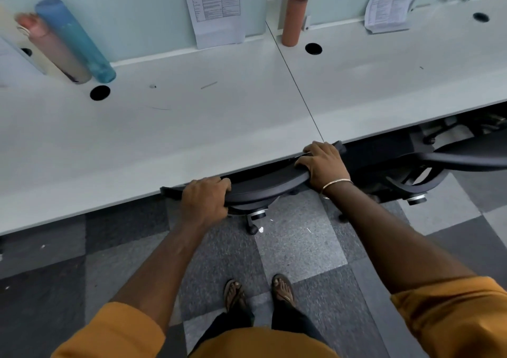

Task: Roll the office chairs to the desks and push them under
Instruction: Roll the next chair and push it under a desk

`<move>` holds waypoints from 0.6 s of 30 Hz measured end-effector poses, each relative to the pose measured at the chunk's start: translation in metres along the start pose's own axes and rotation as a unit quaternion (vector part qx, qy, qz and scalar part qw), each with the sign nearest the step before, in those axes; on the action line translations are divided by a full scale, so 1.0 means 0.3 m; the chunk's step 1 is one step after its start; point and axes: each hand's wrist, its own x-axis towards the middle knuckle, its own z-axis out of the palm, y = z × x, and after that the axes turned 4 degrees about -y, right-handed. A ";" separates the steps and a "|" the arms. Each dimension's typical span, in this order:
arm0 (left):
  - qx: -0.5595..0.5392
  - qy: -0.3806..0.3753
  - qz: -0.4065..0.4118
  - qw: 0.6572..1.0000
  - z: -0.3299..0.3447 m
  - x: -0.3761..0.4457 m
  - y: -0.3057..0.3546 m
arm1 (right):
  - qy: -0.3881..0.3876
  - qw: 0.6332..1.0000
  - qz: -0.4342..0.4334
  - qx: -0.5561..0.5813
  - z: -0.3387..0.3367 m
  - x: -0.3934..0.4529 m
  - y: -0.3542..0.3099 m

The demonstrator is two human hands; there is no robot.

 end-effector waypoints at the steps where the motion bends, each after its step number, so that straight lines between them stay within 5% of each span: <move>1: -0.008 -0.016 -0.014 1.000 -0.009 0.000 -0.016 | -0.006 1.000 0.002 0.001 -0.002 -0.001 -0.007; 6: -0.016 -0.044 -0.072 0.996 -0.023 -0.052 -0.064 | -0.025 0.999 0.017 -0.025 0.002 -0.064 -0.045; 18: 0.032 -0.046 -0.064 0.996 0.039 -0.164 0.062 | 0.010 0.994 -0.113 -0.008 0.034 -0.127 0.097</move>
